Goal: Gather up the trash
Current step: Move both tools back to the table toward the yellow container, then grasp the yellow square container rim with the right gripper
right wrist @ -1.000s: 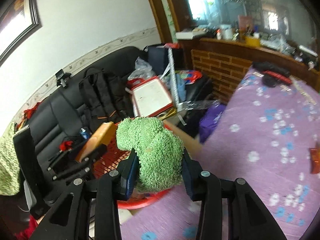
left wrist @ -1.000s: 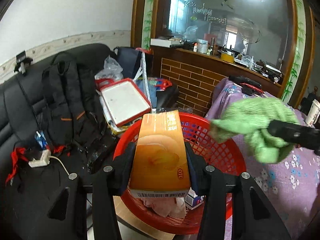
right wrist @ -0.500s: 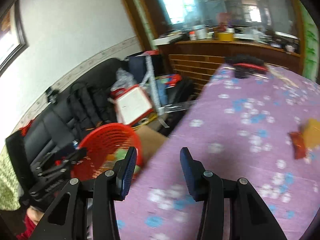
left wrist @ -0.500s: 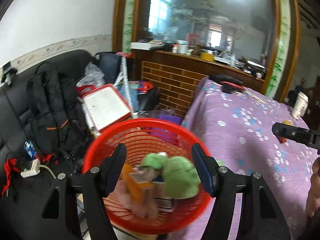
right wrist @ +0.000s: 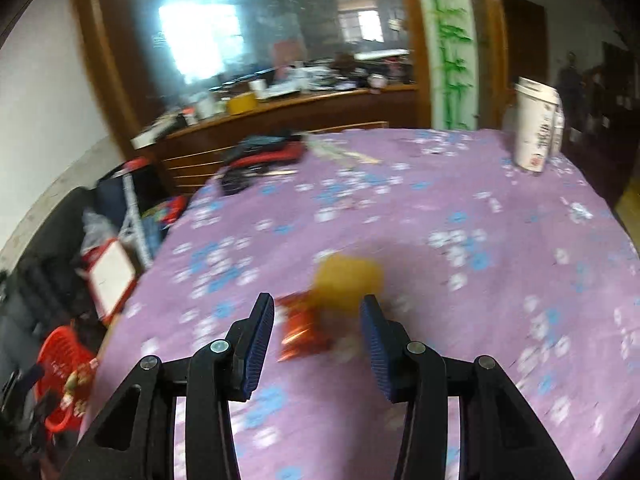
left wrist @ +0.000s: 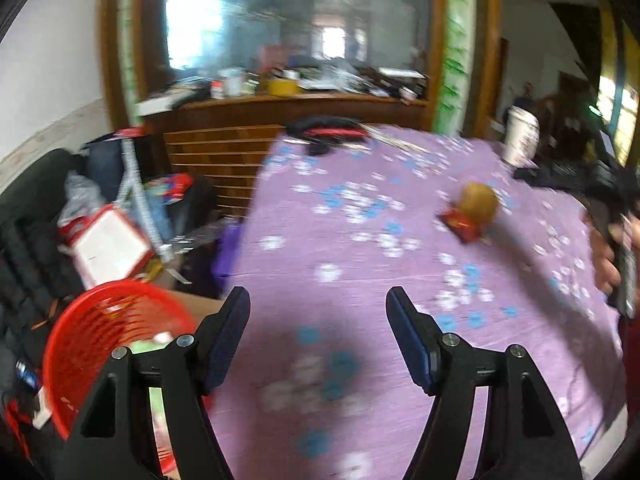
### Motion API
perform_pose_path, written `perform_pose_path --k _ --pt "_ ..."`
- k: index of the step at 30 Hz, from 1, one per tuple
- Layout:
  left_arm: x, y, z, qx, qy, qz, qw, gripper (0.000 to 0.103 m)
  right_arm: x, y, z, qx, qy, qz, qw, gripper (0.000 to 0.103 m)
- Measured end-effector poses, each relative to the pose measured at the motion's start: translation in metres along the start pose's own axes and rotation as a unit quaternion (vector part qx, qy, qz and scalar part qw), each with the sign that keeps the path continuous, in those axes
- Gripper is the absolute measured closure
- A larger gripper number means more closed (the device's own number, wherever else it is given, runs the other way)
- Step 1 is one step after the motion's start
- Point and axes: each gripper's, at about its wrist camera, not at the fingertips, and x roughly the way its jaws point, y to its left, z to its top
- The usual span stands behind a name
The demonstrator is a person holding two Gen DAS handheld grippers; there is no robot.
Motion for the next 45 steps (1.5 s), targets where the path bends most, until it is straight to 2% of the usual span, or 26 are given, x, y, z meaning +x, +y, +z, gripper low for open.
perform_pose_path --k 3,8,12,15,19,21,23,25,26,31,35,37,39,42,45 --pt "0.015 -0.029 0.009 0.016 0.02 -0.031 0.9992 0.034 0.022 -0.021 0.018 0.021 0.01 0.008 1.0 0.055" --pt "0.031 -0.059 0.013 0.039 0.032 -0.046 0.9977 0.034 0.068 -0.038 0.04 0.032 0.045 0.029 0.998 0.058" --pt "0.044 -0.067 0.017 0.043 0.047 -0.055 0.9965 0.034 0.09 -0.034 0.034 0.022 0.081 0.061 0.995 0.061" --pt "0.051 -0.067 0.016 0.046 0.055 -0.051 0.9961 0.034 0.078 -0.024 0.017 -0.006 0.094 0.079 0.992 0.063" --pt "0.057 -0.062 0.016 0.04 0.061 -0.053 0.9959 0.034 0.049 -0.002 -0.022 -0.053 0.135 0.144 0.979 0.063" --pt "0.061 -0.061 0.017 0.036 0.065 -0.055 0.9957 0.034 0.03 0.003 -0.034 -0.075 0.124 0.158 0.977 0.063" --pt "0.065 -0.061 0.019 0.03 0.07 -0.06 0.9953 0.034 0.015 -0.011 -0.029 -0.055 0.09 0.14 0.985 0.063" --pt "0.067 -0.062 0.02 0.024 0.073 -0.063 0.995 0.034 0.012 -0.026 -0.021 -0.04 0.064 0.091 0.993 0.063" --pt "0.068 -0.062 0.021 0.023 0.073 -0.064 0.995 0.034 0.016 -0.032 -0.019 -0.037 0.067 0.067 0.995 0.063" --pt "0.062 -0.068 0.02 0.03 0.069 -0.066 0.995 0.034 0.047 -0.045 -0.026 0.001 0.115 0.054 0.992 0.068" --pt "0.063 -0.071 0.024 0.034 0.069 -0.064 0.995 0.034 0.062 -0.043 -0.031 0.007 0.128 0.032 0.991 0.076" --pt "0.063 -0.073 0.026 0.032 0.07 -0.065 0.9949 0.034 0.07 -0.044 -0.034 0.016 0.137 0.021 0.99 0.088" --pt "0.063 -0.075 0.029 0.029 0.07 -0.069 0.9947 0.034 0.075 -0.044 -0.035 0.023 0.143 0.023 0.989 0.094" --pt "0.067 -0.08 0.034 0.026 0.073 -0.072 0.9944 0.034 0.071 -0.045 -0.037 0.026 0.133 0.015 0.991 0.096" --pt "0.076 -0.086 0.039 0.019 0.084 -0.079 0.9932 0.034 0.05 -0.046 -0.038 0.023 0.101 -0.01 0.995 0.101"
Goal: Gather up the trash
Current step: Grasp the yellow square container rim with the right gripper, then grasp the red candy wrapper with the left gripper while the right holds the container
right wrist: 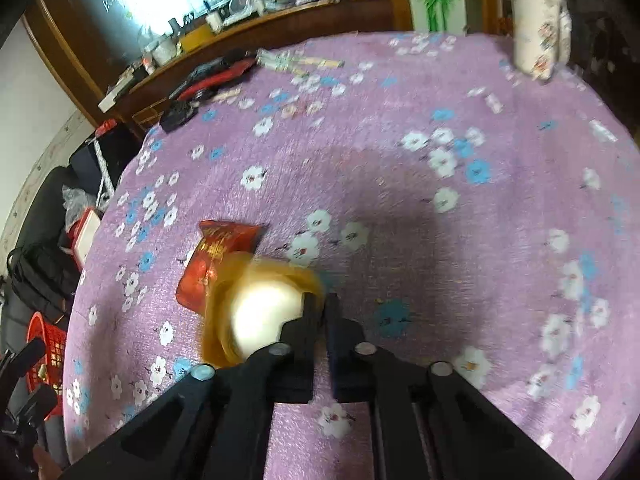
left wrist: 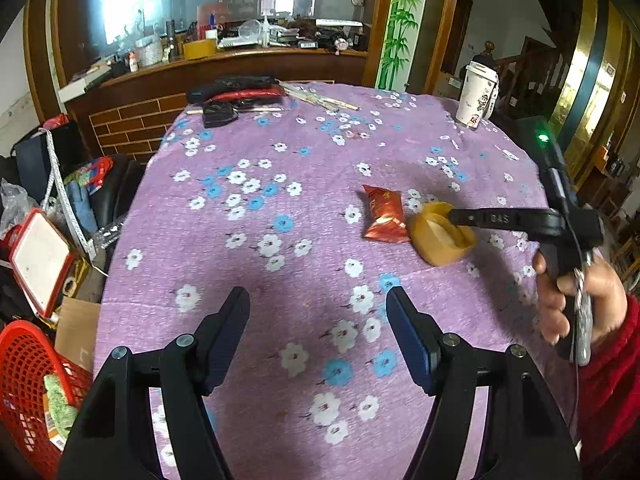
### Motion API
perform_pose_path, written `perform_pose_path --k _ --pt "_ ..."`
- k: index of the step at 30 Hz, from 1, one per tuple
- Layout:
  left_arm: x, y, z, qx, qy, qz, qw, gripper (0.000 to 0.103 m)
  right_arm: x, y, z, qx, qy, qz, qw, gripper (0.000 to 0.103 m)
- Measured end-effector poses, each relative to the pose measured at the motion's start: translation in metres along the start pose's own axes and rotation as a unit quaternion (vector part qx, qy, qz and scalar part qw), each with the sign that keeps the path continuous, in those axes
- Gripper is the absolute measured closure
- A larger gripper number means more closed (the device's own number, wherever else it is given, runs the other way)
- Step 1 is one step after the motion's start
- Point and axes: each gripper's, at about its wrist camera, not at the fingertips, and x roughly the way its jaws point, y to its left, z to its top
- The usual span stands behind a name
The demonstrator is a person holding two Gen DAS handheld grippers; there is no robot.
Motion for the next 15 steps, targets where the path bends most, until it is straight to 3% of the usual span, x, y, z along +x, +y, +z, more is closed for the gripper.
perform_pose_path --k 6,15 --pt "0.025 -0.023 0.022 0.002 0.015 0.0 0.9999 0.033 -0.045 -0.024 -0.012 0.043 -0.085 -0.026 0.995 0.102" --pt "0.092 -0.078 0.053 0.041 0.044 0.028 0.9978 0.029 -0.055 -0.056 -0.016 0.07 -0.133 -0.013 0.989 0.102"
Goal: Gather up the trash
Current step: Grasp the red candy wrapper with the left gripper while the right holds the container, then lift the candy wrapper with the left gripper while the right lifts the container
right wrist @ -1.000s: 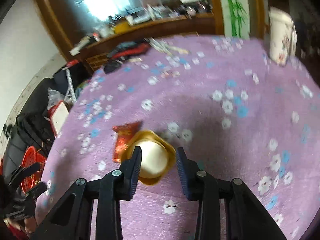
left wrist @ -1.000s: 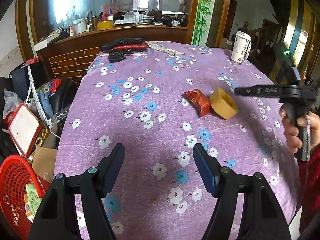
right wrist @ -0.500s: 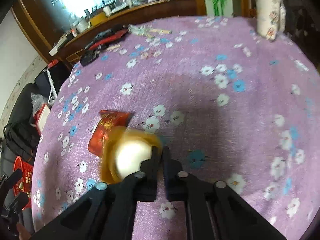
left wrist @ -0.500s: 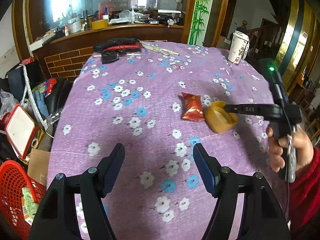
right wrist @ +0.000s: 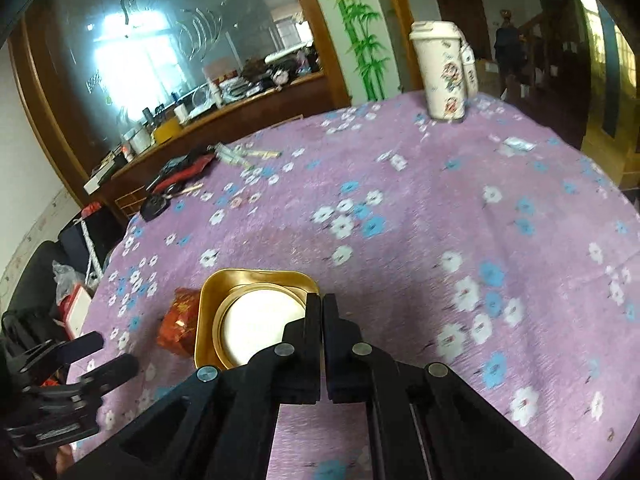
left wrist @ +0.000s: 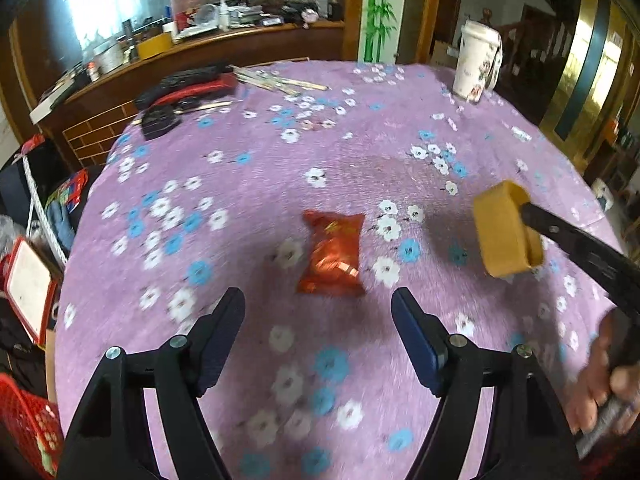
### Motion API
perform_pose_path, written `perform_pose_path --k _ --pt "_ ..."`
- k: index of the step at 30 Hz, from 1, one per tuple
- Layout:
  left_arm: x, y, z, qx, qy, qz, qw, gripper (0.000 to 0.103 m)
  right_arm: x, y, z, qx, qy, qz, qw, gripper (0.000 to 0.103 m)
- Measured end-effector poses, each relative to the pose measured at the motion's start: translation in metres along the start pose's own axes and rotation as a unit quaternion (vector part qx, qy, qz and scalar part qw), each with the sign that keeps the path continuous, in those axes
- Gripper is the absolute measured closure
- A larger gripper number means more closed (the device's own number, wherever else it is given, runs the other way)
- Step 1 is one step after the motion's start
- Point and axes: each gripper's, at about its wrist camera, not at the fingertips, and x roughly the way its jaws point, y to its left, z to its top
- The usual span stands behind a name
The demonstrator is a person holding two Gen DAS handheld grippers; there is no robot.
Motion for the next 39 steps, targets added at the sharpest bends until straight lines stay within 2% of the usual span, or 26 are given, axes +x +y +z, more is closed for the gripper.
perform_pose_path --k 2,4,6,9,12,15,23,27,32,39 --pt "0.014 -0.007 0.006 0.005 0.003 0.011 0.9999 0.029 -0.001 -0.001 -0.001 0.004 -0.001 0.005 1.0 0.102" --pt "0.028 -0.011 0.013 0.004 0.01 0.017 0.9998 0.036 0.0 0.0 -0.001 0.0 0.0 0.008 1.0 0.102" --pt "0.038 -0.012 0.017 0.008 0.017 0.017 0.9997 0.052 0.0 0.001 -0.002 -0.005 -0.002 0.004 1.0 0.102" --pt "0.054 -0.011 0.02 0.003 0.035 0.009 0.9994 0.061 0.0 0.002 -0.002 -0.006 -0.001 0.011 1.0 0.102" --pt "0.064 -0.008 0.017 -0.003 0.045 0.004 0.999 0.064 -0.001 0.007 -0.005 -0.015 -0.002 0.014 1.0 0.102" --pt "0.062 -0.003 0.012 -0.008 0.035 -0.004 0.9993 0.069 -0.001 0.012 -0.007 -0.025 -0.001 0.016 1.0 0.102" --pt "0.013 0.019 -0.022 -0.028 -0.027 -0.012 0.9992 0.069 0.002 0.032 -0.017 -0.058 0.006 0.027 0.998 0.102" --pt "-0.007 0.025 -0.036 -0.024 -0.079 0.027 0.9962 0.069 0.001 0.048 -0.024 -0.087 0.005 0.033 0.996 0.102" --pt "-0.013 0.031 -0.034 -0.024 -0.1 0.022 0.9945 0.069 -0.003 0.064 -0.031 -0.115 -0.002 0.037 0.993 0.102" --pt "-0.016 0.035 -0.035 -0.022 -0.108 0.028 0.9935 0.069 -0.007 0.071 -0.032 -0.128 -0.009 0.038 0.991 0.102"
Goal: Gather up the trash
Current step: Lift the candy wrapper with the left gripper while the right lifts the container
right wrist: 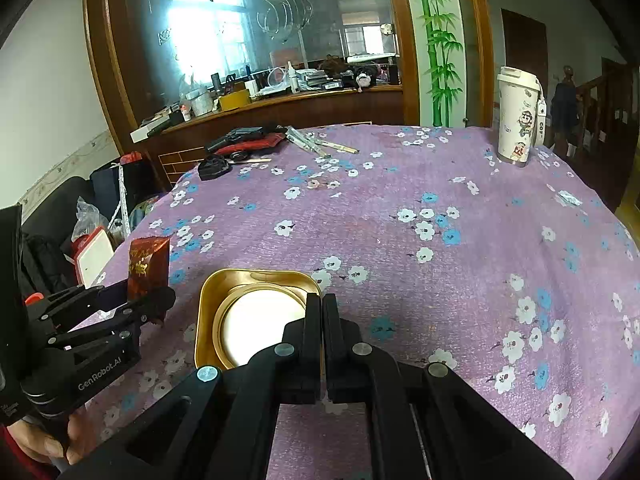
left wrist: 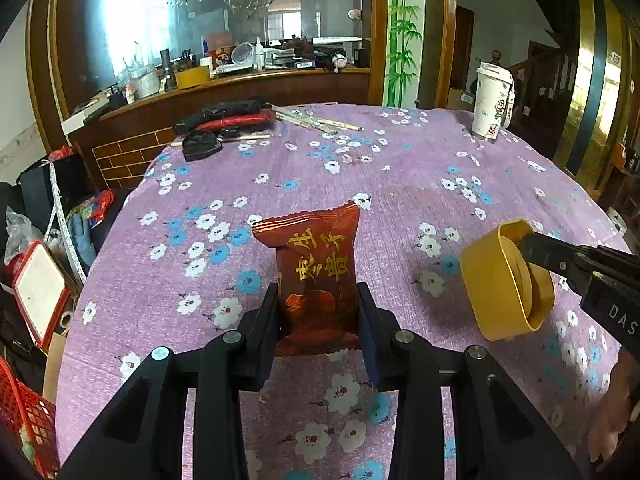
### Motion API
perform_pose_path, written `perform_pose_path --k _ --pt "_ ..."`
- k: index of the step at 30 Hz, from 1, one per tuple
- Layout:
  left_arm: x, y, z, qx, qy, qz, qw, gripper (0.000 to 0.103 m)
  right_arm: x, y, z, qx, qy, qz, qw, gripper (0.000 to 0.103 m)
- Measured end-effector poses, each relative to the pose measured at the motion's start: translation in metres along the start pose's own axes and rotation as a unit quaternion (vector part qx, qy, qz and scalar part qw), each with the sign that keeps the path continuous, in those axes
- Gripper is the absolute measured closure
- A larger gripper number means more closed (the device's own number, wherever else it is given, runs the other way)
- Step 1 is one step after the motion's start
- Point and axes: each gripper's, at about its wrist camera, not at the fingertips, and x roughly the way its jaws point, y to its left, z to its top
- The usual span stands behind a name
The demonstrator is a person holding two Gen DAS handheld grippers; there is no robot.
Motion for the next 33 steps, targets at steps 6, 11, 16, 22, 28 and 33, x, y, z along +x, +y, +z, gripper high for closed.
perform_pose_path --k 6,11,16,22,28,33 --pt "0.0011 0.0 -0.0003 -0.001 0.0 0.008 1.0 0.069 -0.0033 -0.0004 0.0006 0.001 -0.002 0.001 1.0 0.102" --pt "0.0017 0.0014 -0.0007 -0.002 0.0 0.01 0.9999 0.069 -0.003 0.0006 0.0004 0.0 -0.001 0.003 1.0 0.102" --pt "0.0016 0.0003 -0.0013 -0.001 0.0 0.011 0.9999 0.069 -0.004 0.0015 -0.0005 0.001 -0.002 0.003 1.0 0.102" --pt "0.0015 0.001 -0.0011 -0.001 0.0 0.009 1.0 0.069 -0.0026 0.0002 0.0 0.004 0.0 -0.001 1.0 0.102" --pt "0.0012 0.0004 -0.0011 -0.002 0.001 0.007 1.0 0.069 -0.0014 -0.0026 0.0009 0.008 0.0 -0.007 1.0 0.102" --pt "0.0035 -0.0013 -0.0015 -0.005 0.001 0.01 0.9999 0.069 -0.002 -0.0056 0.002 0.014 -0.002 -0.009 1.0 0.102"
